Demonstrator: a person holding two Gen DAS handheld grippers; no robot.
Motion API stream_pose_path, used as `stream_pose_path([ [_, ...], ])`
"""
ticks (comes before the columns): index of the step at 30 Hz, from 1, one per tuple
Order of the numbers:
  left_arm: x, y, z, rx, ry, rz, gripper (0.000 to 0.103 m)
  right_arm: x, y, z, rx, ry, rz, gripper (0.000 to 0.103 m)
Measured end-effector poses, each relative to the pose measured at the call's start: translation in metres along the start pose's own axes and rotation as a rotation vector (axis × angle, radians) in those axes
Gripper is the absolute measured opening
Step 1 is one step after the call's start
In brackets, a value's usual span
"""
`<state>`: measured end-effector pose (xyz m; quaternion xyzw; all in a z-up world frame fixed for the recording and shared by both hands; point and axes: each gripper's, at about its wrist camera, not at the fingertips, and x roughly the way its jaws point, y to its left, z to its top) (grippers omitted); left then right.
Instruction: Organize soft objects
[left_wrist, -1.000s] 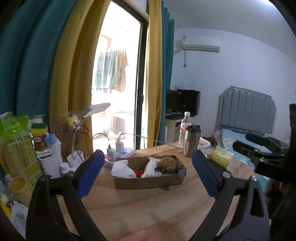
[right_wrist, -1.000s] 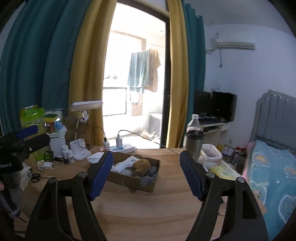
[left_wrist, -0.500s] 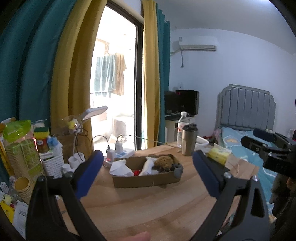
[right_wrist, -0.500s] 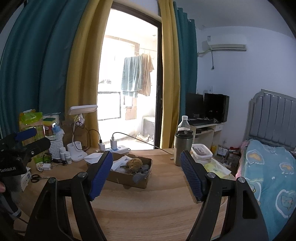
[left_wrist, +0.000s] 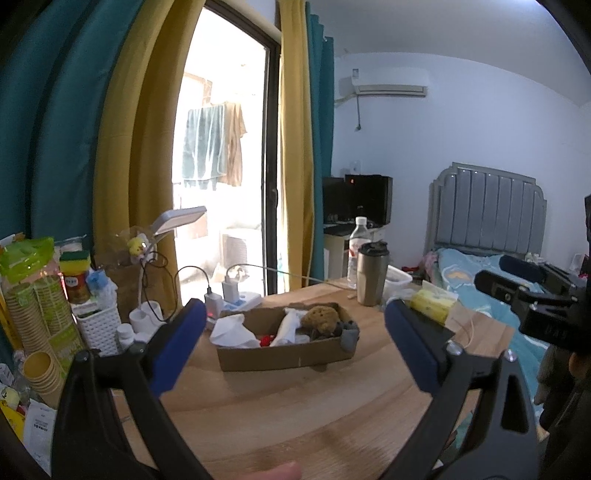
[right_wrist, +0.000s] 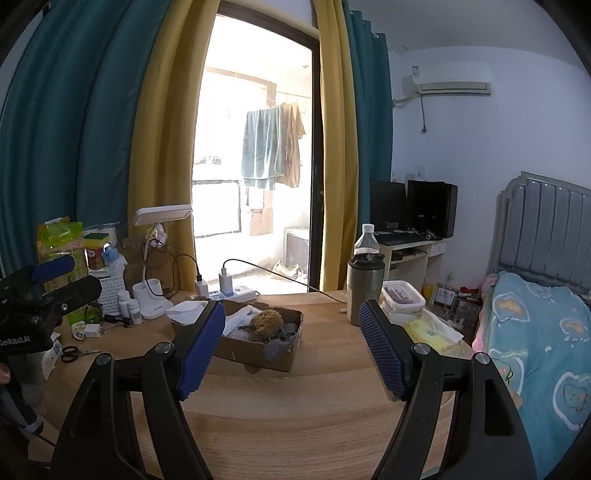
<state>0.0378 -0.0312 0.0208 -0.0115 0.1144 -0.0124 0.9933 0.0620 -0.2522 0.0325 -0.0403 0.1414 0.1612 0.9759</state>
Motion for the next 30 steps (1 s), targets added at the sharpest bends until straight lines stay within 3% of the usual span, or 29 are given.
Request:
stream_pose_path([
  [30,0.001,-0.0045,-0.0014,0.002,0.006,-0.011,0.098,-0.0009,-0.0003,-0.0039,-0.005,0.016,0.008,0.078],
])
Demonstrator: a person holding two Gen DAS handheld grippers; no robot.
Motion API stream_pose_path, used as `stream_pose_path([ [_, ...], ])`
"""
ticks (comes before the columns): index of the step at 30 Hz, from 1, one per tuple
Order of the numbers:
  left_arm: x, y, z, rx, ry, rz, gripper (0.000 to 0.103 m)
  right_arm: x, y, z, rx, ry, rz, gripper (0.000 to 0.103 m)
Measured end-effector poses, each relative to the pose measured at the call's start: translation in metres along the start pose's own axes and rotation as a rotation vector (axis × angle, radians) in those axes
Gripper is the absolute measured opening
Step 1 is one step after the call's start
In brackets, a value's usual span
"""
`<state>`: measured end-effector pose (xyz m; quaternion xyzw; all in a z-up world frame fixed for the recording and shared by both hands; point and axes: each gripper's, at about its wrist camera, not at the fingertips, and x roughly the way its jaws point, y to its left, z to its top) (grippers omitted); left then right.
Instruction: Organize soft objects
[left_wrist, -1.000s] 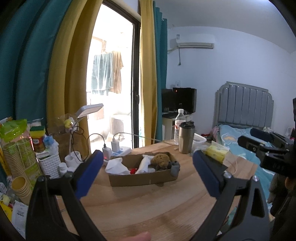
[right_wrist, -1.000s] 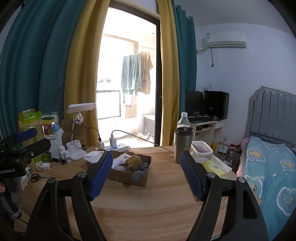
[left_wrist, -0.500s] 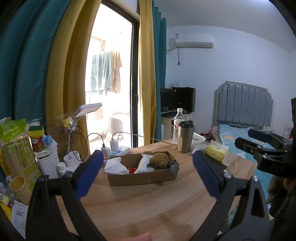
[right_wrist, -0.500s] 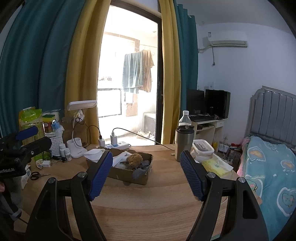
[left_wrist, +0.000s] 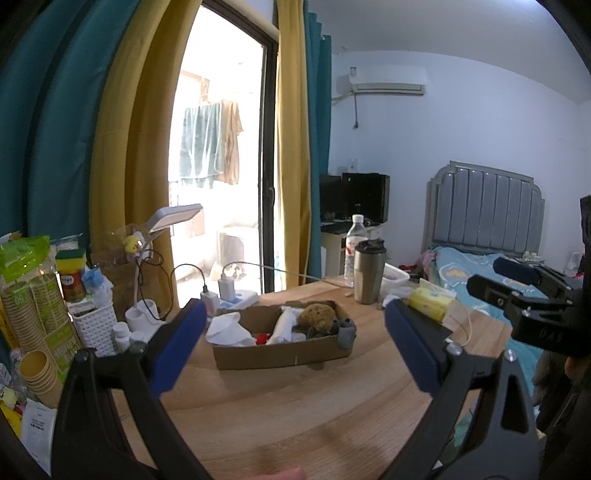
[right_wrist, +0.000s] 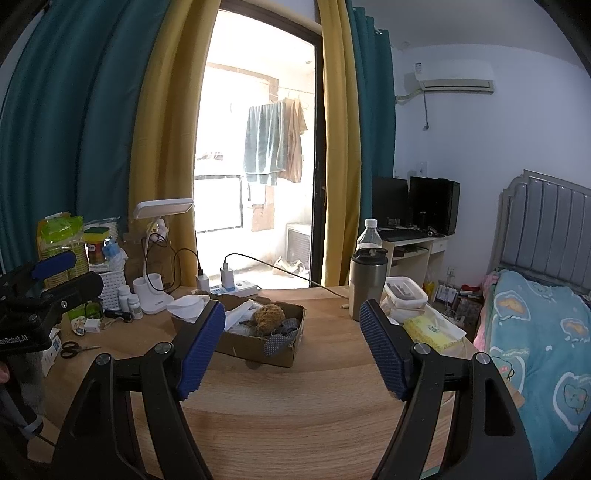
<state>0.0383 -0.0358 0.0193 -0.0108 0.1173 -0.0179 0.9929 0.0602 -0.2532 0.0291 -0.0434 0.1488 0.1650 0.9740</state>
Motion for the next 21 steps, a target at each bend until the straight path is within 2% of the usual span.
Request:
stream_pose_path([
  [21,0.0015,-0.0052,0.0021,0.005,-0.006,-0.007,0.098,0.0023,-0.0012,-0.0004,-0.001,0.002,0.001,0.079],
])
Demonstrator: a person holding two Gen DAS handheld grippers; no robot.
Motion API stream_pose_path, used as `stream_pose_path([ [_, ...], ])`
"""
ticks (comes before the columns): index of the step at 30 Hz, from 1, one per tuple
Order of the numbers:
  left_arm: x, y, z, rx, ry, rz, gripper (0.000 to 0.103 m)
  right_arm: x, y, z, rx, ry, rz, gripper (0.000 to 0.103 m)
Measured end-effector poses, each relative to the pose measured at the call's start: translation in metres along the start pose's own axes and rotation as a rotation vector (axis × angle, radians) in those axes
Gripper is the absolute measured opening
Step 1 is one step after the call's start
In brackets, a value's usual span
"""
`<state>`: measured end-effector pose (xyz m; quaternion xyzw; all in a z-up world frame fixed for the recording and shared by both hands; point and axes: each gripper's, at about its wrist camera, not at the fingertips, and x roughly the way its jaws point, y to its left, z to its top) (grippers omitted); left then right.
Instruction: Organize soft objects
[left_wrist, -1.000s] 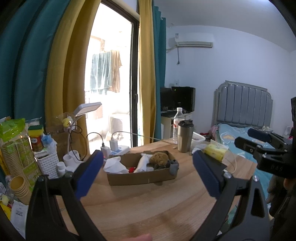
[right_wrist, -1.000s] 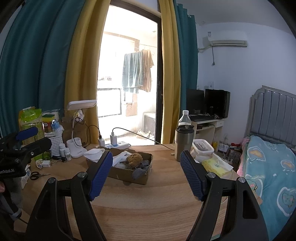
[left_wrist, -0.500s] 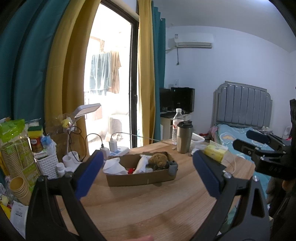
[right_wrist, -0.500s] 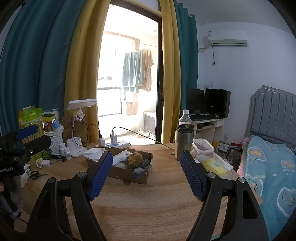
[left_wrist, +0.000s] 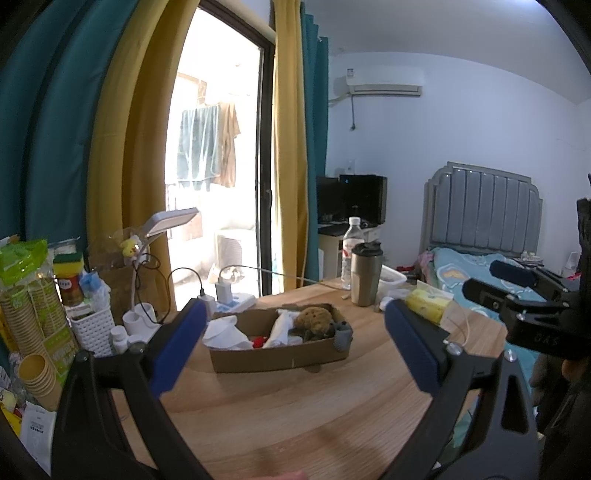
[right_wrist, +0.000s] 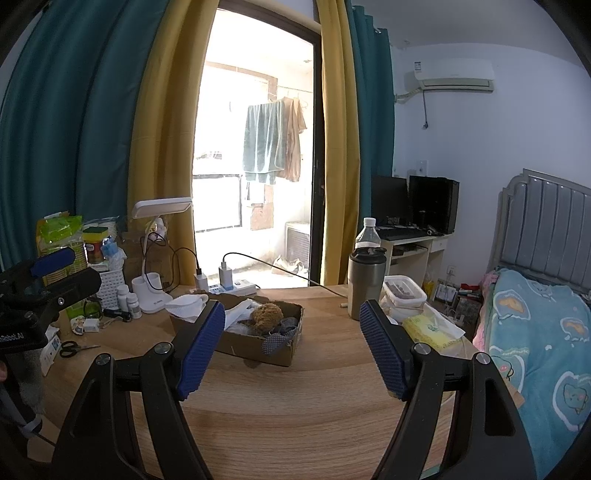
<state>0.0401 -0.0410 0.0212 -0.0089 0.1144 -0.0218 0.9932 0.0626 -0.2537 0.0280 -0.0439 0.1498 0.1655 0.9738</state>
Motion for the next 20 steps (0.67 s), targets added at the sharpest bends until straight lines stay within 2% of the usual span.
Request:
stream_pose_path([
  [17,-0.0001,-0.0017,-0.0017,0.01,0.006,0.001,0.098,0.0003,-0.002,-0.0023,0.0,0.001,0.003,0.079],
  [20,0.0025,-0.0023,-0.0037,0.002,0.02,-0.018,0.098,0.0058,-0.003,-0.0067,0.001,0.013,0.013,0.079],
])
